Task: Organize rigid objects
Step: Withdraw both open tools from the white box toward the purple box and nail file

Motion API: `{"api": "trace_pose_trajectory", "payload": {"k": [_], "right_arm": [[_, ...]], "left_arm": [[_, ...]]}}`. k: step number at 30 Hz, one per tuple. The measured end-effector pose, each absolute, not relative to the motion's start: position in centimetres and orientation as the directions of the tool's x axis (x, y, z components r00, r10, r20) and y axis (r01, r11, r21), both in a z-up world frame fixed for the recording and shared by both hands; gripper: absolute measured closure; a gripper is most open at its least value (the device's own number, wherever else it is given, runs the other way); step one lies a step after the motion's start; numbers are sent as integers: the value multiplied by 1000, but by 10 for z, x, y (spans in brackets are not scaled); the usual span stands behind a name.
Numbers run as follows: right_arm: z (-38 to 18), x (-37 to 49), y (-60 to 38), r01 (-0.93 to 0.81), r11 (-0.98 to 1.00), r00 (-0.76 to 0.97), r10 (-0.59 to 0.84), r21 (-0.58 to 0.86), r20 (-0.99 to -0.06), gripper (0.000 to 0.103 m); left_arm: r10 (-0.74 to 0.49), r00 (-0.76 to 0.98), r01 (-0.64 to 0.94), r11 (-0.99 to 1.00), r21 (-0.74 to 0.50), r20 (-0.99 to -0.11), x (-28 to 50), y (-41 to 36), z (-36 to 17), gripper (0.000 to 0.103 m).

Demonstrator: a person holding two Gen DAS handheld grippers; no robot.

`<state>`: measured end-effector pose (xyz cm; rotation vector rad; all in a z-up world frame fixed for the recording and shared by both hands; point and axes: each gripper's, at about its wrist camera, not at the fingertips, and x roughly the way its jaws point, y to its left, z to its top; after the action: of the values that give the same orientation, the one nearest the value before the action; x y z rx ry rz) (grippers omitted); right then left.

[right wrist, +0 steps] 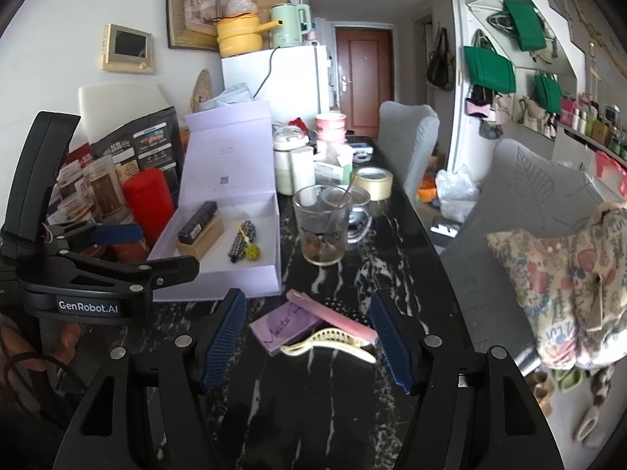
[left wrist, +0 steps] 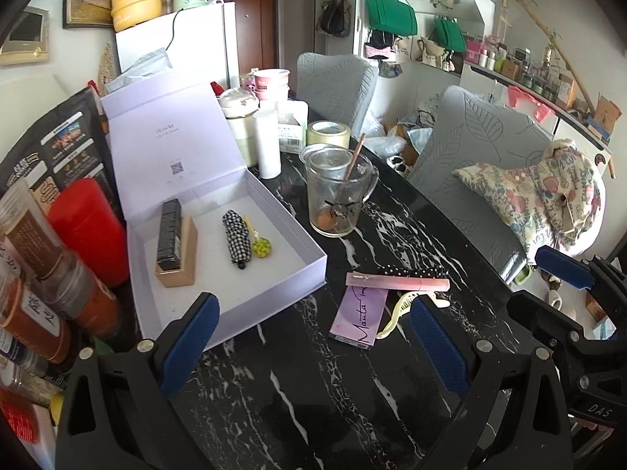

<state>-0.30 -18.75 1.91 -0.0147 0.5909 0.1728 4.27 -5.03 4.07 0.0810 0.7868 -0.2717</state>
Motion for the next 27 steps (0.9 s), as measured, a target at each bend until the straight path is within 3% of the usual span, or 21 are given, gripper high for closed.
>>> {"api": "trace_pose_trajectory", "payload": {"k": [27], "right_arm": [[-52, 43, -231, -108, 987, 726, 159, 118, -669, 36]], "left_arm": [[-215, 505, 356, 934, -25, -836, 97, -94, -49, 3]]}}
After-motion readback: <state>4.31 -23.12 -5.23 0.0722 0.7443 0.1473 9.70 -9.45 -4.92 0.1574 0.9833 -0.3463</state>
